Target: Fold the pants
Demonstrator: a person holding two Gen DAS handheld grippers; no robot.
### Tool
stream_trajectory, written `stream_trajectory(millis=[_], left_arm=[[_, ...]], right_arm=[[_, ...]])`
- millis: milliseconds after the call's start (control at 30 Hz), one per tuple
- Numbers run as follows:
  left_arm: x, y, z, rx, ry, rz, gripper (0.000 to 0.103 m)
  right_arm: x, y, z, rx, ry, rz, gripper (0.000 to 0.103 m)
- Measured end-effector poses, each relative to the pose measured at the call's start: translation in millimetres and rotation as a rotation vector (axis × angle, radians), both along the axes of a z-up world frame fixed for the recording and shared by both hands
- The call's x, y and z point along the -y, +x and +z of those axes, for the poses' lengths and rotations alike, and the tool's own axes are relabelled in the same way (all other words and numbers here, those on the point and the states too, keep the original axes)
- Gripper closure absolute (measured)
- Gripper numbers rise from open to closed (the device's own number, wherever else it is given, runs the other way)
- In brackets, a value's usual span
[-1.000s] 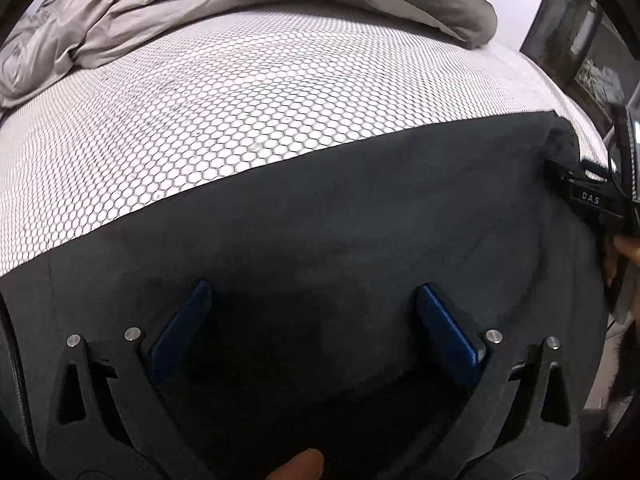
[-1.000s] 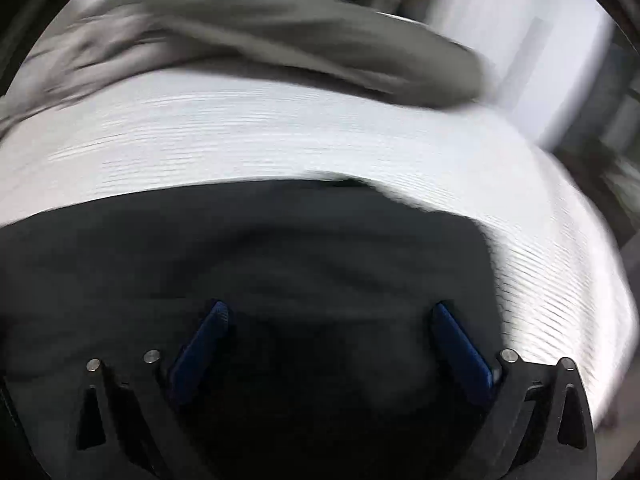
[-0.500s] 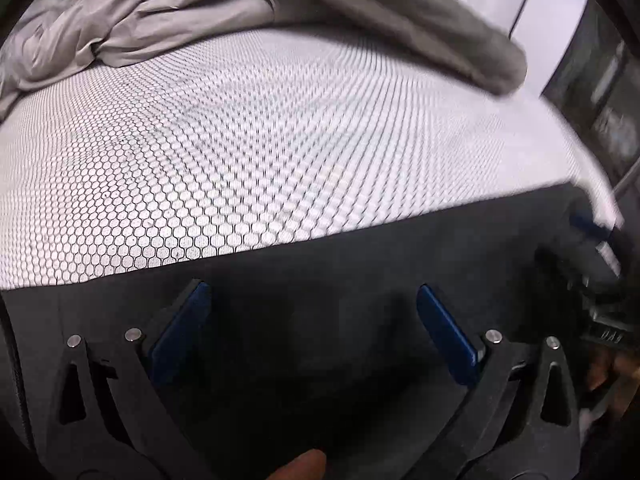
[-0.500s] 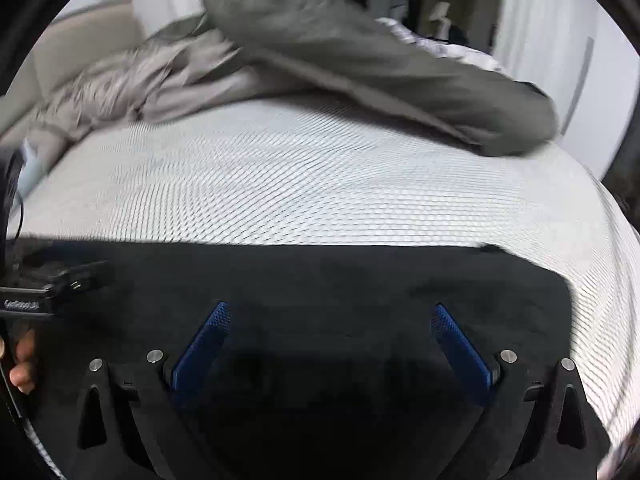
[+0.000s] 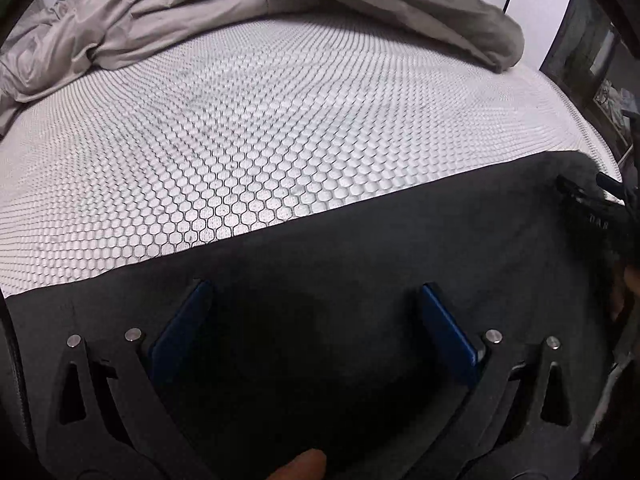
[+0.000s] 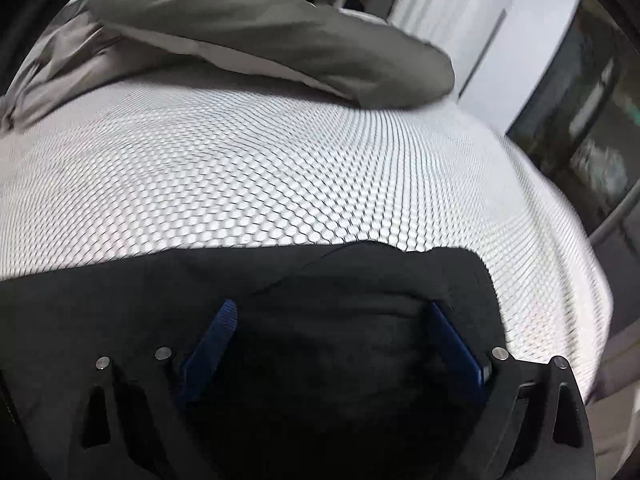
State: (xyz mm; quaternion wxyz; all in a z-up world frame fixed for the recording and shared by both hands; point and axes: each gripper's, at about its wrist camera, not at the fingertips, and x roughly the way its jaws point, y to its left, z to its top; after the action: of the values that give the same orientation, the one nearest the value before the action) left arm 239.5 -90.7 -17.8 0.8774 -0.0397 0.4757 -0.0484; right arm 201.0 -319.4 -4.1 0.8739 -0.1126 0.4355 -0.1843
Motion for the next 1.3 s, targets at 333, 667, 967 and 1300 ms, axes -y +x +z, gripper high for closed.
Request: stream_trajectory(millis=[333, 667, 967, 1300], left_arm=[[26, -27, -8, -0.045, 0.044, -0.105, 0.001], [-49, -94, 25, 0.063, 0.051, 0.055, 0.001], [31, -98, 4, -0.044, 0.101, -0.180, 0.000], [-86, -149, 16, -0.017, 0.117, 0.072, 0.000]], right_arm=[[-58, -40, 10, -0.060, 0.247, 0.298, 0.006], [-11, -48, 5, -0.054, 0.008, 0.158, 0.004], [-99, -76, -8, -0.167, 0.130, 0.486, 0.004], [51, -78, 4, -0.042, 0.095, 0.082, 0.003]])
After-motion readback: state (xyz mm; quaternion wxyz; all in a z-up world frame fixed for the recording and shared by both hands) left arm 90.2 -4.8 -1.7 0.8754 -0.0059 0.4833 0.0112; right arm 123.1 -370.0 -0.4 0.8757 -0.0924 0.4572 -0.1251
